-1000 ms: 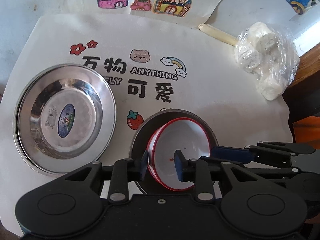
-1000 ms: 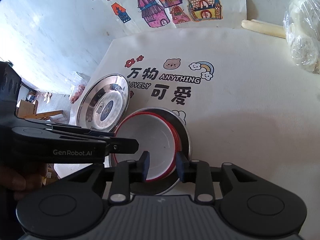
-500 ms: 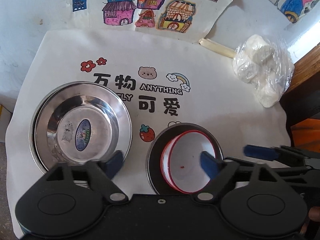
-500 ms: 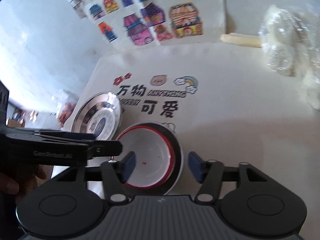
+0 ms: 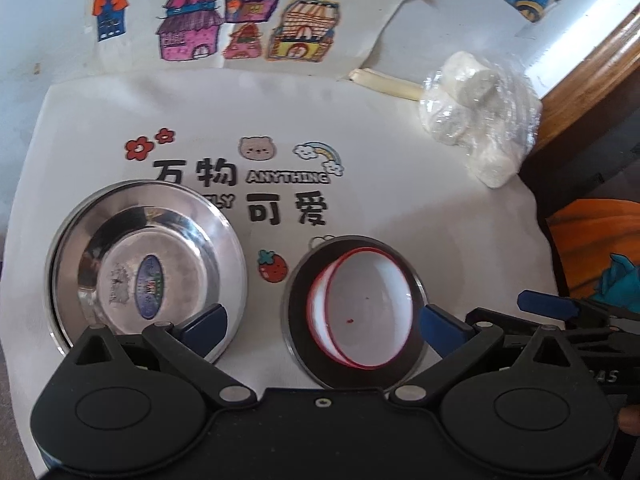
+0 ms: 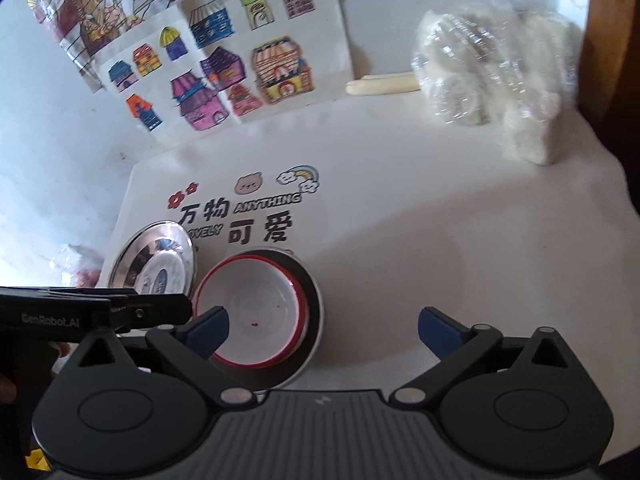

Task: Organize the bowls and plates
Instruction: 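Move both grippers to the rim of the deep steel bowl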

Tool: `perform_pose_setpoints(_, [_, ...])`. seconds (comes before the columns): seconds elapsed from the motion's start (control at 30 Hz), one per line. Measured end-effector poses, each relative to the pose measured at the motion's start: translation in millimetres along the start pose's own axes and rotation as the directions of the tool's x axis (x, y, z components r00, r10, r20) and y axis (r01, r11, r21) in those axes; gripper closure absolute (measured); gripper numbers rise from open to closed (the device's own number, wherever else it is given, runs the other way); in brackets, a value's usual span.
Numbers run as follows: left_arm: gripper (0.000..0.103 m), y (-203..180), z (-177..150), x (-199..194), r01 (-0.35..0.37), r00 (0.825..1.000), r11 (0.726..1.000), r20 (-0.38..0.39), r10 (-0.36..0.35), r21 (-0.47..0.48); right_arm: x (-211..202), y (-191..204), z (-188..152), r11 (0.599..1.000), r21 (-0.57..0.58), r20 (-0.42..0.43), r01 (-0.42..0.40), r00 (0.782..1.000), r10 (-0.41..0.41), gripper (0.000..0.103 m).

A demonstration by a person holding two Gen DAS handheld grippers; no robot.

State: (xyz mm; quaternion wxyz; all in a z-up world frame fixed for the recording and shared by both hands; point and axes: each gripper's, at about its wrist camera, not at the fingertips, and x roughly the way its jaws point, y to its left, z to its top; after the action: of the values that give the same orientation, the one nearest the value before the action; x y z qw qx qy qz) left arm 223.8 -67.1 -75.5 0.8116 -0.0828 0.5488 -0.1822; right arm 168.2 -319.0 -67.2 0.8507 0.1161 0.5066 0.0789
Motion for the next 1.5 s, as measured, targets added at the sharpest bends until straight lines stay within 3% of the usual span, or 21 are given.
perform_pose_setpoints(0.23, [0.001,-5.1,3.9,-5.1,0.004,1.000,1.000,0.014,-0.004,0.005,0.2,-5.6,2.2,0.996,0.007,-0.003,0.092,0.996,-0.092,0.000])
perform_pose_setpoints(0.57, [0.001,-7.0,-6.2,-4.6,-0.074,0.997,0.975,0.005,0.077,-0.210,29.9,-18.5,35.2,0.982,-0.186,-0.087,0.034,0.995,-0.051,0.000])
perform_pose_setpoints(0.73, [0.001,-12.1,-27.5,-2.8,-0.184,0.982,0.926,-0.032,0.184,-0.330,48.9,-27.0,47.1,0.959,-0.283,-0.157,-0.026,0.987,-0.019,0.000])
perform_pose_setpoints(0.9, [0.001,-8.8,-55.8,4.4,-0.261,0.964,0.839,-0.080,0.254,-0.478,62.8,-30.0,50.6,0.923,-0.373,-0.204,-0.093,0.979,0.016,0.000])
perform_pose_setpoints(1.0, [0.001,-8.0,-66.2,6.6,-0.293,0.954,0.801,-0.097,0.285,-0.522,65.6,-29.4,50.3,0.901,-0.416,-0.217,-0.125,0.975,0.034,0.000])
perform_pose_setpoints(1.17, [0.001,-7.4,-71.5,12.6,-0.352,0.931,0.757,-0.127,0.341,-0.550,69.1,-25.0,50.9,0.864,-0.479,-0.225,-0.156,0.973,0.051,0.000])
perform_pose_setpoints(1.33, [0.001,-7.1,-76.1,19.9,-0.346,0.930,0.732,-0.113,0.349,-0.587,73.4,-16.3,52.6,0.817,-0.549,-0.220,-0.178,0.973,0.064,0.000])
perform_pose_setpoints(1.5, [0.001,-9.7,-75.3,26.3,-0.376,0.917,0.713,-0.126,0.379,-0.592,80.2,-7.0,52.5,0.756,-0.636,-0.175,-0.155,0.983,0.054,0.000])
